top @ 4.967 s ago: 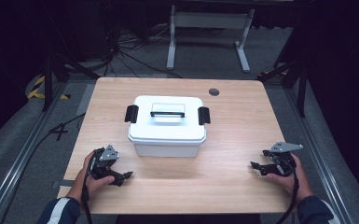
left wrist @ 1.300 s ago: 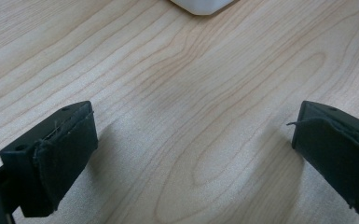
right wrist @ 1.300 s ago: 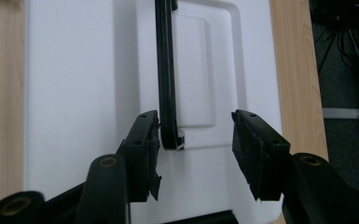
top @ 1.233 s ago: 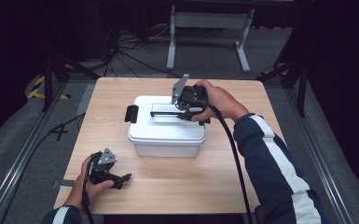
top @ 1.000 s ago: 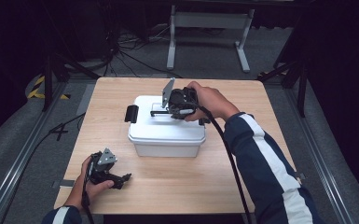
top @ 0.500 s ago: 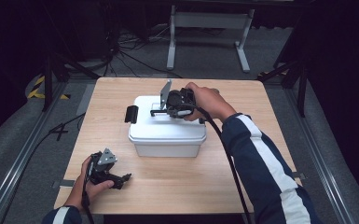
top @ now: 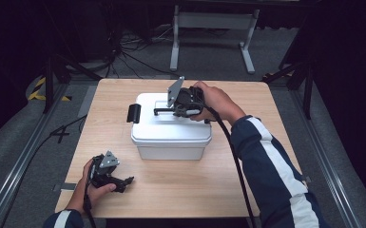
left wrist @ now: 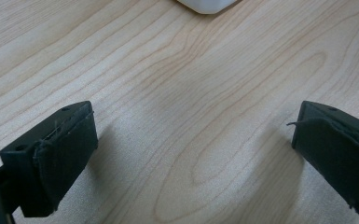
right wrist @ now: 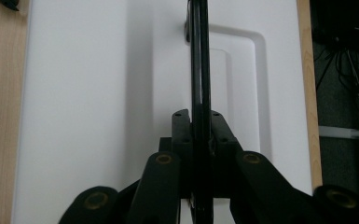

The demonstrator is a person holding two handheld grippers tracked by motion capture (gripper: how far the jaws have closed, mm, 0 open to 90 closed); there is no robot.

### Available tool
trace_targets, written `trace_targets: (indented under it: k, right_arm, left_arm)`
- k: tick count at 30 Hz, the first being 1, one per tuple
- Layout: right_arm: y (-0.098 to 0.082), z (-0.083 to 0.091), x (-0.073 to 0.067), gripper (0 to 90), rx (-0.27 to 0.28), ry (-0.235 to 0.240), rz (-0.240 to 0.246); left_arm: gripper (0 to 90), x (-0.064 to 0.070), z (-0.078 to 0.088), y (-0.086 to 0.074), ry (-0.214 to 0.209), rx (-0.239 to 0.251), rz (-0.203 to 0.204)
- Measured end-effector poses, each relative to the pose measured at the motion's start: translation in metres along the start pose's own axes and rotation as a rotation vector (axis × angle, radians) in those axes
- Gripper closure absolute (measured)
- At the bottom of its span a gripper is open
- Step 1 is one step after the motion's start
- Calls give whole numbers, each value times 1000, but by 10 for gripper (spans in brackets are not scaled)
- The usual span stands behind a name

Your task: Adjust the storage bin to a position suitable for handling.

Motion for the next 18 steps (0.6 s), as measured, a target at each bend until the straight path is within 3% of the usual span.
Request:
trace_targets:
  k: [11,18]
  right_arm:
    - [-3,13,1,847,25,-21,5]
    - [-6,19,-1,846,13,-28,13]
  left_arm:
    - [6,0,0,0,0,0,0]
    - [6,1,0,-1,3,3,13]
Point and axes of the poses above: each handheld gripper's, and its own axes: z roughly backward along the jaws, y roughly out of its top, x roughly to its right, the point moved 4 cm from there along -z, roughly forward along the jaws, and after that the axes turned 2 degrees about z, right-handed, at the moved point
